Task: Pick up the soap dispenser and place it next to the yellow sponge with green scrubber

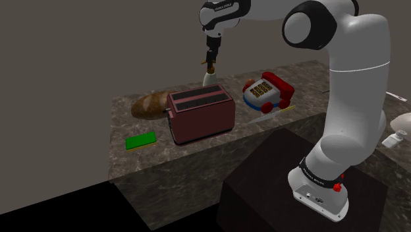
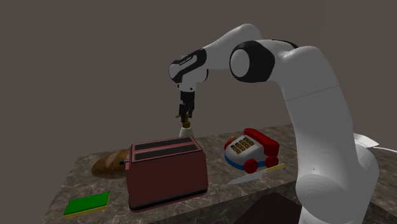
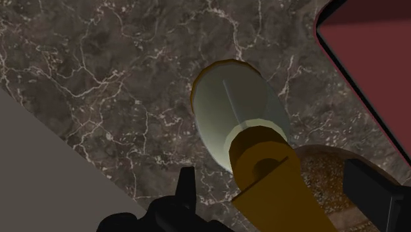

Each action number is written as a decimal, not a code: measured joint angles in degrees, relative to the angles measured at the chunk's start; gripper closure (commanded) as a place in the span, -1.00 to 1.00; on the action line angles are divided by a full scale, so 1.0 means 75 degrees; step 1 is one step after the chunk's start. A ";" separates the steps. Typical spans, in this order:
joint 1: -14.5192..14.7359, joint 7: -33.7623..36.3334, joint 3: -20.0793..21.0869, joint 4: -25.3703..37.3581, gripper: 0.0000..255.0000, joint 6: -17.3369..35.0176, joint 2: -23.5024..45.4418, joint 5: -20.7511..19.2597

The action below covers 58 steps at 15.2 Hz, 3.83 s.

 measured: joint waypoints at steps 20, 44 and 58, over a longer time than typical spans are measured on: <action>-0.0019 0.0059 -0.0015 0.0663 1.00 -0.0762 -0.0099 -0.0033; 0.1590 0.2318 0.0604 -0.0262 1.00 -0.0955 -0.1419 -0.0450; 0.3108 0.4633 0.1390 0.0244 1.00 -0.1064 -0.1063 -0.0745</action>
